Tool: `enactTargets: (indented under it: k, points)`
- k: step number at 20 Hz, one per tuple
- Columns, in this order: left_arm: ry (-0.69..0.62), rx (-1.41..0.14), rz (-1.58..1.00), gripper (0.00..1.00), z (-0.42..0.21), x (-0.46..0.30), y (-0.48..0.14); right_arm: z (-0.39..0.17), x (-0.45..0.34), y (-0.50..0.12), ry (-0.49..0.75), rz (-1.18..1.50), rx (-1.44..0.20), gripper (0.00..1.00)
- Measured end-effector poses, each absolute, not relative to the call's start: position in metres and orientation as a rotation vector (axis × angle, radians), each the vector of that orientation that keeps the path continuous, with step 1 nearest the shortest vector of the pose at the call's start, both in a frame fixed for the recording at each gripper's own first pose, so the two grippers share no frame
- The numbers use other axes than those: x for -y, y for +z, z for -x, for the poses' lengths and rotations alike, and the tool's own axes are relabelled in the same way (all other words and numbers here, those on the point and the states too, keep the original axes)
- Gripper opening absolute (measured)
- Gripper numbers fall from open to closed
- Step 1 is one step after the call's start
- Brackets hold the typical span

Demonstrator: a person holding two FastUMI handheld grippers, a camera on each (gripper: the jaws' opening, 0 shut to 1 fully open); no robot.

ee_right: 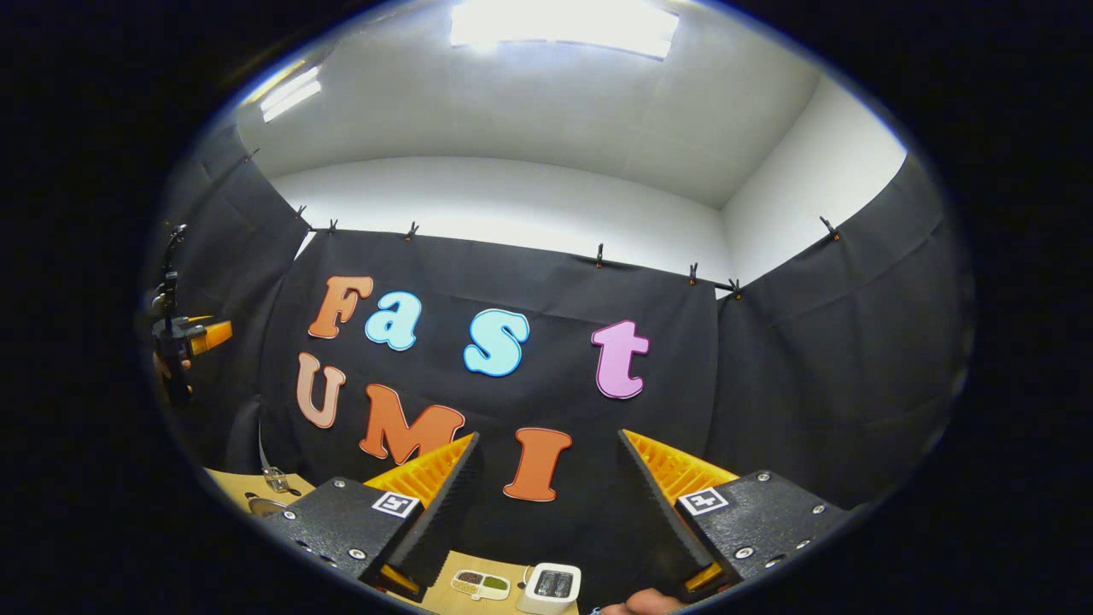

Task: First push the handle of the pot to place it horizontally, then grasp the pot with both hands and set it on the induction cooktop.

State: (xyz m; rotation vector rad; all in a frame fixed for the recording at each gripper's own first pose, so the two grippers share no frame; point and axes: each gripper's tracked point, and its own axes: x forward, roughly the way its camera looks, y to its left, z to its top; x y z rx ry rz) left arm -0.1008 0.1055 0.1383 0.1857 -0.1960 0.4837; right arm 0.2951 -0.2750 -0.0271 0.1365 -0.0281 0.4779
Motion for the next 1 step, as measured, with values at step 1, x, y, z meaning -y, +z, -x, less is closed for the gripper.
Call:
enactTargets:
  k: [1]
  points:
    - [0.473,0.2,-0.187,0.92,0.1012,-0.1014,0.1387,-0.2958,0.2742,-0.0273,0.48,-0.139,0.024,0.97]
